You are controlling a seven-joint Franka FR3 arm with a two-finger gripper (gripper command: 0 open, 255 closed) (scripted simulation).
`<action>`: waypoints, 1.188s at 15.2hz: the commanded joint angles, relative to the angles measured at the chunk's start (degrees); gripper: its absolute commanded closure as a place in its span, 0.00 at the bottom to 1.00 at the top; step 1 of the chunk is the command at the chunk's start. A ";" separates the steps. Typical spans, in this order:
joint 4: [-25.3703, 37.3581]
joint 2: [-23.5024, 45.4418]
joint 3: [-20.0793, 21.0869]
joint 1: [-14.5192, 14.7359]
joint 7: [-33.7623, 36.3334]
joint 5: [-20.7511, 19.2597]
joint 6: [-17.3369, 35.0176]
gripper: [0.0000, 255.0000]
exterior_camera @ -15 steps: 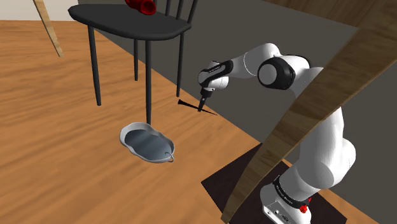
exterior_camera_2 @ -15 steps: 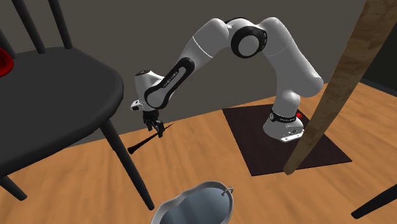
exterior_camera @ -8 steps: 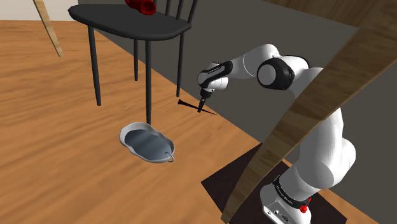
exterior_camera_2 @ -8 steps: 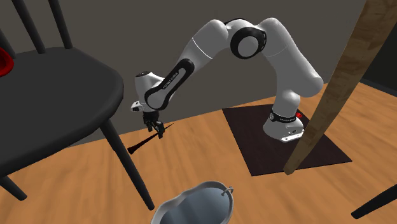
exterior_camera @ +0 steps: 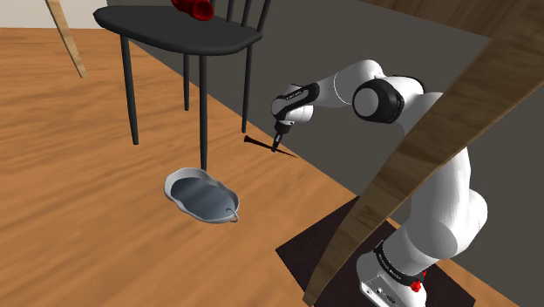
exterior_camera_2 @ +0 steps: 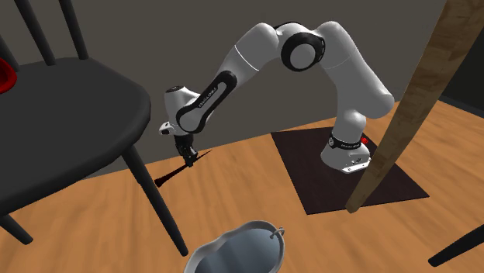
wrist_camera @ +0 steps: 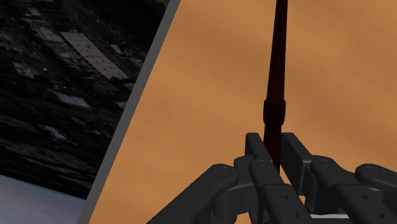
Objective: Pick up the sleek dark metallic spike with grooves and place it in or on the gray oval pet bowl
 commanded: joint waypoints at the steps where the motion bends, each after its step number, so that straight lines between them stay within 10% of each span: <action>1: -0.45 0.16 0.21 0.18 0.01 0.07 0.04 1.00; 18: -0.75 -8.14 -0.99 0.73 1.59 -1.49 -7.91 1.00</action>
